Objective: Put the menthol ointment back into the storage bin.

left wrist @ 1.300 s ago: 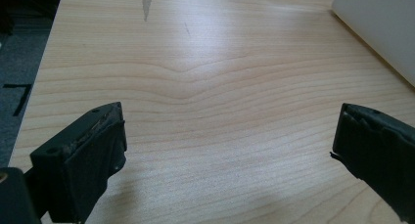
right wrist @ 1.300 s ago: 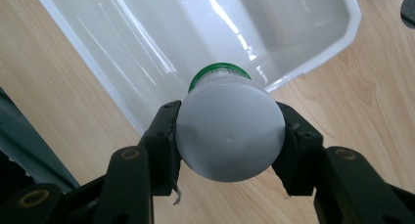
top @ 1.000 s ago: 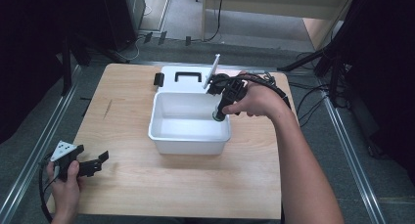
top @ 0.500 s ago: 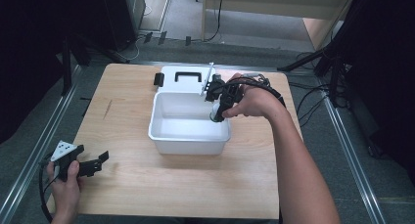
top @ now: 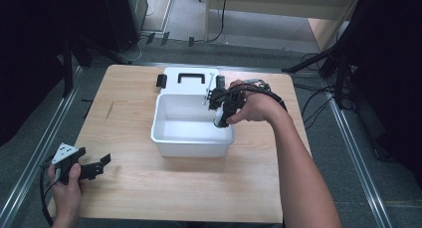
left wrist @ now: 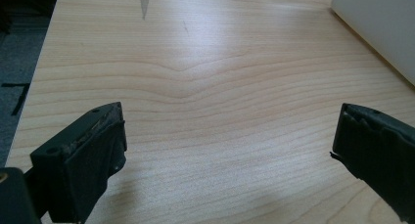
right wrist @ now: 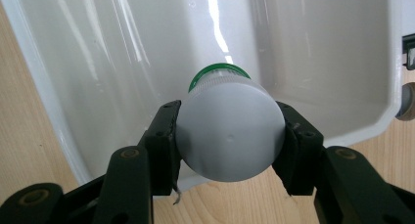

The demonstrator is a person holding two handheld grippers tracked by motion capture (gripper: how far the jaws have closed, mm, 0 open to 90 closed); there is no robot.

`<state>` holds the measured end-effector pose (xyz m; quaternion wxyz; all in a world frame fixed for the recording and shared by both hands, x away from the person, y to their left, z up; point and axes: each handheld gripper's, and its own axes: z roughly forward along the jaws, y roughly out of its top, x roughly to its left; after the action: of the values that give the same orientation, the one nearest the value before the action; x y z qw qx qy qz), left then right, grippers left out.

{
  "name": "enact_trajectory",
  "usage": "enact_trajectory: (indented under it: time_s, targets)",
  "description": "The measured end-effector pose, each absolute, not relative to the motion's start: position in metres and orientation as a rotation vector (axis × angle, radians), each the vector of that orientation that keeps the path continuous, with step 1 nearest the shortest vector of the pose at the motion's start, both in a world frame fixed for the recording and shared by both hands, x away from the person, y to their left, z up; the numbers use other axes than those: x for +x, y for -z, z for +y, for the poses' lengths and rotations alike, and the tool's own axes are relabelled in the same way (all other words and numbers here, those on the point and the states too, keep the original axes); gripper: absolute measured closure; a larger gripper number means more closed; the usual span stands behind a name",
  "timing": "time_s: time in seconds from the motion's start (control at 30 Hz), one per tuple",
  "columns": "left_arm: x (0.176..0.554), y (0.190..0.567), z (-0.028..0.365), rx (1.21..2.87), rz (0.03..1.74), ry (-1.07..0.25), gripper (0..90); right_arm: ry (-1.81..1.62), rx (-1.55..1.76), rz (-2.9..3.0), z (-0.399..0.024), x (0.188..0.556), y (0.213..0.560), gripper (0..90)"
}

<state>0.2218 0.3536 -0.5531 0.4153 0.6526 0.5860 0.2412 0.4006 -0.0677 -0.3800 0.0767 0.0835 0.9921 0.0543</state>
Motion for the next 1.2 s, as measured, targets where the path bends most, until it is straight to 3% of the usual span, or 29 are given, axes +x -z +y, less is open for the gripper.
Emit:
enact_trajectory:
  time_s: [1.2]
  targets:
    - [0.222, 0.553, 0.353, 1.646, 1.473, -0.602, 0.0, 0.0, 0.159, 2.995, -0.062, 0.4, 0.434, 51.3]
